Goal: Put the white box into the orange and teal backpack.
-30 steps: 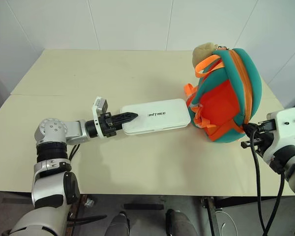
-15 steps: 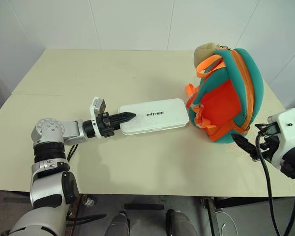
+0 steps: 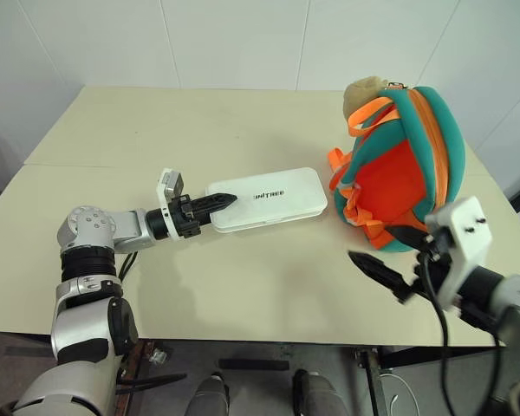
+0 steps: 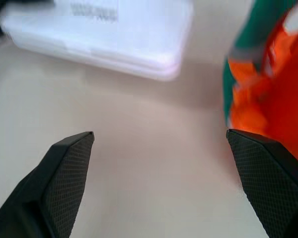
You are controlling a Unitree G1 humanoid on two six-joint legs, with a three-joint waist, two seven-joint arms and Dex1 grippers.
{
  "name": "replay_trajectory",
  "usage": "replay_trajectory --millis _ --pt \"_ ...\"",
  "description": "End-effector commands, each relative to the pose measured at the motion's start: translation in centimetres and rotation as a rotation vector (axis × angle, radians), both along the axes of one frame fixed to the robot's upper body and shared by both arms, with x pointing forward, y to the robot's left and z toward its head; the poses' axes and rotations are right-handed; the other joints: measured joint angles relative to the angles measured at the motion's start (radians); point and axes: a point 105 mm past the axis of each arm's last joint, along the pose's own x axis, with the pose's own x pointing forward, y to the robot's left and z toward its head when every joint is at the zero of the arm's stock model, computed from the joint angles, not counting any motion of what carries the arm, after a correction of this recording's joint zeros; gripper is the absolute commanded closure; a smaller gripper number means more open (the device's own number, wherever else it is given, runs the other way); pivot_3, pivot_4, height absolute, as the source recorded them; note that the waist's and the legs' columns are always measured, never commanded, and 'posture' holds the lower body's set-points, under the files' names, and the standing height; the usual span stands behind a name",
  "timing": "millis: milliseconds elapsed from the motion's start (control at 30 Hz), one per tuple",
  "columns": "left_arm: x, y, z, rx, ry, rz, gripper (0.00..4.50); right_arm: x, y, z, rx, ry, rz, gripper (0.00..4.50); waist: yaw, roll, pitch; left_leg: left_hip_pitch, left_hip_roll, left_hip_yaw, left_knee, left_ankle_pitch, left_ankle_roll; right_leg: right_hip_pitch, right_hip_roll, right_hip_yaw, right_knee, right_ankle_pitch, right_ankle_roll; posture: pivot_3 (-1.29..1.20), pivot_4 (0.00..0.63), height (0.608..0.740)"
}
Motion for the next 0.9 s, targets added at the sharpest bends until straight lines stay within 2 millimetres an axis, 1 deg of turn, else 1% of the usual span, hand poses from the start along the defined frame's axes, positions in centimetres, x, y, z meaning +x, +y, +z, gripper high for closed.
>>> replay_trajectory --millis 33,133,233,367,467,600,700,900 --pt "0.3 1.2 1.9 -0.048 -0.069 0.045 3.25 2.4 -0.3 1.0 0.049 -0.036 -0.128 0.0 0.0 0.0 0.0 0.0 0.0 0.0 0.0 0.0 0.0 0.0 0.0 0.0 0.0 0.0 0.0 0.0 0.15 0.74" --pt "0.3 2.1 2.1 -0.054 -0.07 0.074 3.25 4.4 -1.0 1.4 0.075 -0.064 -0.238 0.0 0.001 0.0 0.0 0.0 0.0 0.0 -0.001 0.0 0.0 -0.001 0.0 0.0 0.001 0.002 0.003 0.0 0.15 0.74" --pt "0.1 3.2 2.2 -0.067 -0.067 0.109 3.25 6.2 -1.8 2.1 0.105 -0.127 -0.342 0.0 0.0 0.0 0.0 0.0 0.0 0.0 -0.003 0.0 0.0 -0.002 0.0 0.0 0.002 0.004 0.007 0.0 0.15 0.74" --pt "-0.3 3.9 2.2 -0.075 -0.059 0.131 3.25 8.1 -2.2 2.8 0.136 -0.174 -0.412 0.0 -0.003 0.0 0.0 0.0 0.0 0.0 -0.005 0.0 0.0 -0.003 0.0 0.0 0.002 0.004 0.007 0.0 0.15 0.74" --pt "-0.4 4.1 2.0 -0.075 -0.057 0.143 3.25 9.1 -2.1 3.1 0.147 -0.196 -0.42 0.0 -0.006 0.0 0.0 0.0 0.0 0.0 -0.006 0.0 0.0 -0.003 0.0 0.0 0.003 0.004 0.008 0.0 0.15 0.74" --pt "-0.7 3.9 1.8 -0.073 -0.062 0.149 3.25 10.9 -1.2 3.7 0.183 -0.221 -0.401 0.0 -0.01 0.0 0.0 0.0 0.0 0.0 -0.004 0.0 -0.001 -0.002 0.0 0.0 0.003 0.004 0.009 0.0 0.15 0.74" --pt "-0.8 3.9 1.7 -0.071 -0.065 0.156 3.25 11.9 -0.4 4.1 0.199 -0.24 -0.364 0.0 -0.017 0.0 0.0 0.0 0.0 0.0 -0.004 0.001 -0.001 -0.002 0.0 0.001 0.004 0.005 0.009 0.0 0.15 0.74" --pt "-1.0 4.1 1.7 -0.069 -0.07 0.175 3.25 13.3 0.7 4.8 0.222 -0.28 -0.33 0.0 -0.027 0.0 0.0 0.0 0.0 0.0 -0.005 0.001 -0.001 -0.003 0.0 0.001 0.004 0.005 0.009 0.0 0.15 0.74"
